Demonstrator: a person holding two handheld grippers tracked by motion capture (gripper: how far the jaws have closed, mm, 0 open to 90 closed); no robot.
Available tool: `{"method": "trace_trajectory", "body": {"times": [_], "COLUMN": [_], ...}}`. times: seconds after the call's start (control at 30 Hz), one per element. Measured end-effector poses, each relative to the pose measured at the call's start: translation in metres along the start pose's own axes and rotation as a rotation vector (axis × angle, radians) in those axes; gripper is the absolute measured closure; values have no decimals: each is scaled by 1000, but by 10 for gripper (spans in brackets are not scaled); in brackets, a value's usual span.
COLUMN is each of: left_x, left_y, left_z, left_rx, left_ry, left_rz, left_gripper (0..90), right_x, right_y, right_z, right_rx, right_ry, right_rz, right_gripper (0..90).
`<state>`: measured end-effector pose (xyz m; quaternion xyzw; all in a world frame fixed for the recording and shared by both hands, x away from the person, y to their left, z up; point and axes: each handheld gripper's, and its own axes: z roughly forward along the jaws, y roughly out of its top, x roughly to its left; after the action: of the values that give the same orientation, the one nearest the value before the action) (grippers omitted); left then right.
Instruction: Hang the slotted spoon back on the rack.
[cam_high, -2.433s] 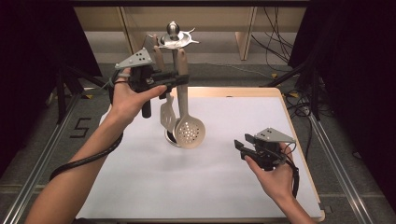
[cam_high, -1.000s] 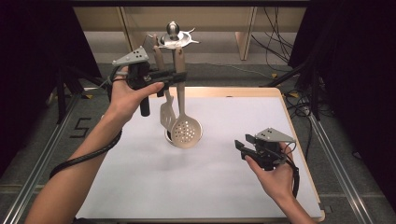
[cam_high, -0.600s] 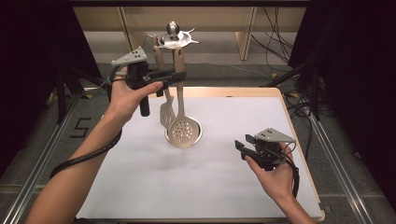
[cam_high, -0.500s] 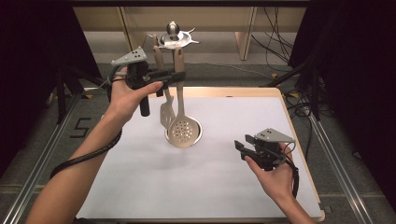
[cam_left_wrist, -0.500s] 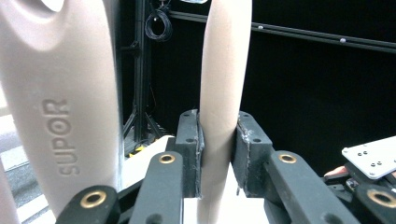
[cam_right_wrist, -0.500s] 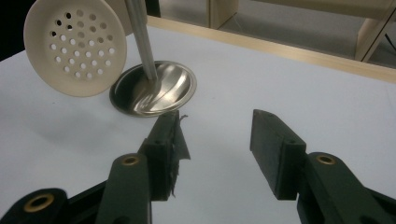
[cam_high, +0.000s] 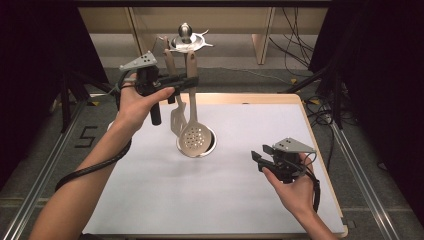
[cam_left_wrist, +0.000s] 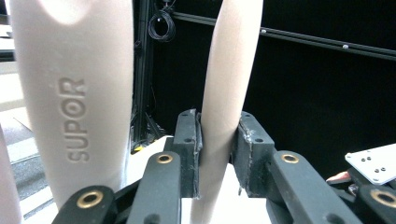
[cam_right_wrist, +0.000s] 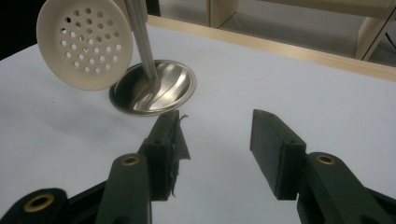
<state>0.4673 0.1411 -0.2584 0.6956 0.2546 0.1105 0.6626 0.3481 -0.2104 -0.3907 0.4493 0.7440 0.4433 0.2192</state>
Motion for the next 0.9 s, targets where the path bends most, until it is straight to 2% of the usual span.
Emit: {"method": "trace_trajectory", "body": {"times": [0.1,0.4,0.43,0.5,0.6,0.67,0.7,0.73,0.77,0.87,0.9], "left_x": [2,3,0,1,1,1,1,1,0,-2,-4], "left_y": [0,-1,-3,-3,-3,-3,-3,-3,-3,-2,-3], "left_z": [0,0,0,0,0,0,1,1,1,1,1], "left_rx": [0,-12,-14,-15,-14,-11,-10,-7,-3,8,12], "left_ry": [3,7,13,19,26,34,40,45,52,74,83], "left_rz": [25,28,-9,18,34,47,55,69,75,124,119], "left_gripper": [717,708,708,707,704,702,701,701,701,697,695], "right_x": [2,2,2,2,2,-2,-1,-1,2,1,1], "right_y": [0,-1,-1,-1,-1,-2,-2,-2,-2,-1,-1], "right_z": [1,0,0,0,0,1,2,2,1,2,2], "right_rx": [-10,11,10,10,14,0,-12,-4,16,8,6], "right_ry": [-8,-2,-3,-3,-2,-13,-8,-8,1,-2,-2], "right_rz": [13,10,8,9,13,-44,-26,-29,13,-4,-7], "right_gripper": [536,535,535,536,535,535,535,535,535,535,535]}}
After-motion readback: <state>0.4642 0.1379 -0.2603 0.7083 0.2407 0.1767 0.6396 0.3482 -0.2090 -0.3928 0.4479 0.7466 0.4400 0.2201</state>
